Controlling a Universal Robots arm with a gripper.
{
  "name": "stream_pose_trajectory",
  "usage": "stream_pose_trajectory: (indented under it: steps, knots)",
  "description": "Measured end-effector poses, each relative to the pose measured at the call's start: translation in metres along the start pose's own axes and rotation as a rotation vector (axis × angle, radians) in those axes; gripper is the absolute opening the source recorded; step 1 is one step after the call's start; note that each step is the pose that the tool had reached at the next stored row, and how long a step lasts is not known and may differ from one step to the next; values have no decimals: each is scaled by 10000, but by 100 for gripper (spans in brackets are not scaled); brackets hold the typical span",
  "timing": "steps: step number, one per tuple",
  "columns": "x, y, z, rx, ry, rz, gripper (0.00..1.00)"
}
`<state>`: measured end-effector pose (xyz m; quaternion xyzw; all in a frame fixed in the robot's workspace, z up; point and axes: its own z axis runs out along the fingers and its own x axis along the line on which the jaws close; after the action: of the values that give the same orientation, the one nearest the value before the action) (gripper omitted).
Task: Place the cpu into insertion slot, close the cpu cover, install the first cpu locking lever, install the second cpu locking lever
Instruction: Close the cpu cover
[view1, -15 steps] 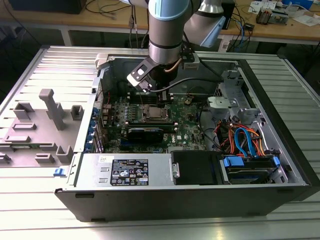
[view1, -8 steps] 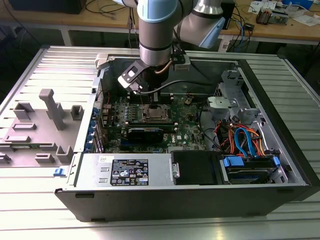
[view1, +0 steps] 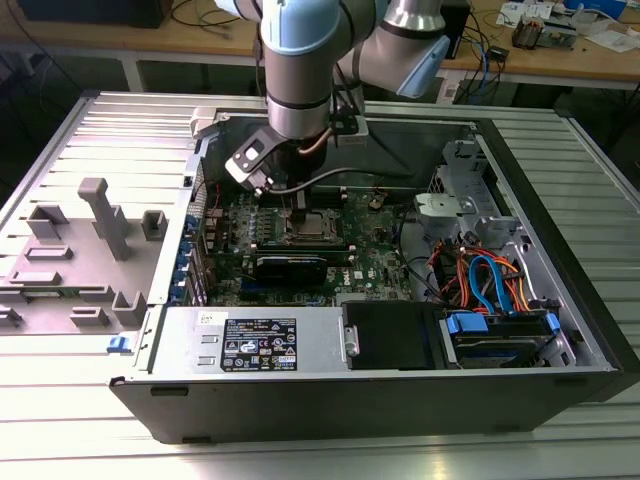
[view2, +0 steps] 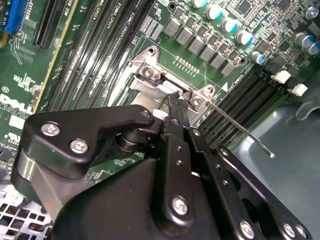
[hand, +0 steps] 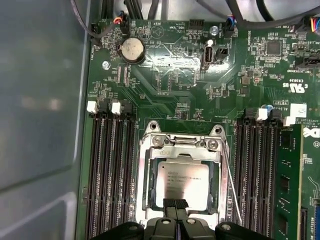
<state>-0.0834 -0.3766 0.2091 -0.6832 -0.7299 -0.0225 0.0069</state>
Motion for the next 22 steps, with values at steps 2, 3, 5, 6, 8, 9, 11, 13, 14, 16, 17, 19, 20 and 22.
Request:
stream_pose_trajectory:
  steps: [2, 3, 5, 6, 8, 9, 11, 13, 14, 16, 17, 19, 20, 22]
  knots:
    - [-1, -1, 19, 1, -1, 1, 11]
    - [-1, -1, 19, 2, -1, 2, 11]
    - [-1, -1, 16, 1, -1, 1, 11]
    - [0, -1, 0, 1, -1, 1, 11]
    - [1, 0, -22, 1, 0, 1, 11]
    - [2, 0, -33, 1, -1, 1, 11]
    - [2, 1, -40, -1, 0, 1, 11]
    - [1, 5, -41, 1, -2, 1, 11]
    - [1, 13, -42, 1, -3, 1, 11]
    - [-1, 41, -41, 1, -2, 1, 11]
    - [-3, 71, -40, 1, -2, -1, 11]
    - [-5, 101, -39, 1, -3, -3, 11]
    - [-6, 109, -39, 1, -6, -2, 11]
    - [-7, 144, -38, 1, -12, -3, 11]
